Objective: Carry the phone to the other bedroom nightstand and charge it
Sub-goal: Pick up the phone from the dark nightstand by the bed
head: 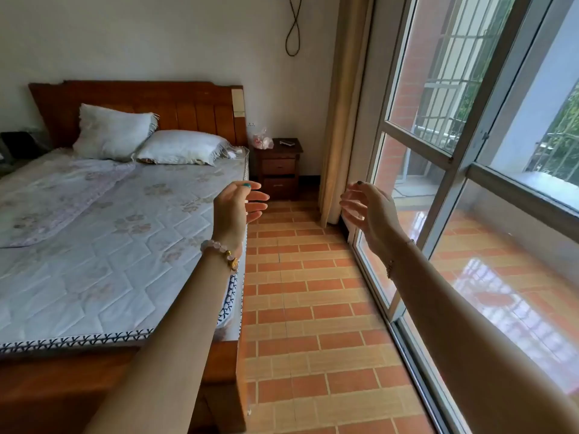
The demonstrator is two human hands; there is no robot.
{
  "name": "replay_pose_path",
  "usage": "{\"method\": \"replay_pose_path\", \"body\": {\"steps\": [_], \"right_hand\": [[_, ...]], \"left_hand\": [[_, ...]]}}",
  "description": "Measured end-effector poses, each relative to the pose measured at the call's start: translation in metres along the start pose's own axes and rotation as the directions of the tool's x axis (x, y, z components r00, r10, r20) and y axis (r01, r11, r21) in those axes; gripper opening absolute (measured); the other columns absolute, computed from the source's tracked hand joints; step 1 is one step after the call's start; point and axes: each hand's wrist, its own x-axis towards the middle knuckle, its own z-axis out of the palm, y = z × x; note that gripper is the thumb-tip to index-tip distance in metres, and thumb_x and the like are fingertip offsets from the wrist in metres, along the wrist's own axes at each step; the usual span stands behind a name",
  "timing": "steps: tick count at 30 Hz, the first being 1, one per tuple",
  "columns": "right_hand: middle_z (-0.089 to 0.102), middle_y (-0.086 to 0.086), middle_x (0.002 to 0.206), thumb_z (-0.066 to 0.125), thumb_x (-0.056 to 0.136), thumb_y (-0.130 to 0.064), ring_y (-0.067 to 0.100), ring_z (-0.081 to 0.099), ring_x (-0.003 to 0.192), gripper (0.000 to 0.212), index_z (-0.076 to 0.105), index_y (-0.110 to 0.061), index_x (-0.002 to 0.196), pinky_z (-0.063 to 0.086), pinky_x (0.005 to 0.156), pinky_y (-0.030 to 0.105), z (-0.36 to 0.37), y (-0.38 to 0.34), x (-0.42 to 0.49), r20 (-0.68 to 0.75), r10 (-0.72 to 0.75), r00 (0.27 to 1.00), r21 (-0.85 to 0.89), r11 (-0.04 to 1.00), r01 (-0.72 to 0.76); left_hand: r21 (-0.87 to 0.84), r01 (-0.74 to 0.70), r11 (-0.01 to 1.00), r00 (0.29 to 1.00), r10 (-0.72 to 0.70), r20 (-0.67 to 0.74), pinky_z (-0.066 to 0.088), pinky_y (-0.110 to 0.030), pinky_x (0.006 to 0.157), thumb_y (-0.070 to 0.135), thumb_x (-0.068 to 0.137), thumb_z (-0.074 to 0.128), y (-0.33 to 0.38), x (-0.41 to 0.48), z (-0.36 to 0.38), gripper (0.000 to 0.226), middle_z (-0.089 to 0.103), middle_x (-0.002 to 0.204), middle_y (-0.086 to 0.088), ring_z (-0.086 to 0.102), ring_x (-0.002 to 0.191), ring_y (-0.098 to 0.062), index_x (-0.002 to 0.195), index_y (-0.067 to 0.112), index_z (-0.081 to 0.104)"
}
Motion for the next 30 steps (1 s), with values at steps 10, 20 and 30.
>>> {"method": "replay_pose_path", "body": {"steps": [10, 20, 30], "right_hand": [[0.064, -0.004, 0.064, 0.047, 0.091, -0.016, 0.011, 0.063, 0.067, 0.024, 0.064, -0.019, 0.074, 0.048, 0.073, 0.028, -0.007, 0.042, 0.027, 0.07, 0.06, 0.996, -0.033, 0.998, -0.058], [0.064, -0.002, 0.065, 0.047, 0.09, -0.018, 0.014, 0.062, 0.068, 0.027, 0.065, -0.019, 0.07, 0.049, 0.072, 0.029, 0.007, 0.094, 0.136, 0.104, 0.13, 0.986, -0.06, 0.99, -0.124], [0.064, -0.002, 0.068, 0.046, 0.091, -0.019, 0.012, 0.061, 0.065, 0.029, 0.066, -0.021, 0.07, 0.049, 0.072, 0.029, 0.038, 0.121, 0.271, 0.103, 0.151, 0.983, -0.101, 0.985, -0.141]], "left_hand": [[0.024, 0.062, 0.998, 0.997, -0.062, -0.035, 0.05, -0.024, 0.067, 0.016, 0.092, 0.037, -0.038, 0.027, 0.017, 0.026, 0.067, 0.079, 0.0, 0.064, 0.071, -0.011, 0.083, 0.019, 0.061], [0.022, 0.092, 0.996, 0.995, -0.09, -0.048, 0.051, -0.025, 0.068, 0.015, 0.09, 0.038, -0.085, 0.127, 0.039, 0.025, 0.068, 0.076, 0.003, 0.064, 0.064, -0.005, 0.081, 0.022, 0.061], [0.029, 0.157, 0.987, 0.987, -0.156, -0.044, 0.049, -0.026, 0.068, 0.014, 0.09, 0.04, -0.124, 0.263, 0.049, 0.021, 0.067, 0.079, 0.0, 0.063, 0.068, -0.011, 0.085, 0.019, 0.06]]}}
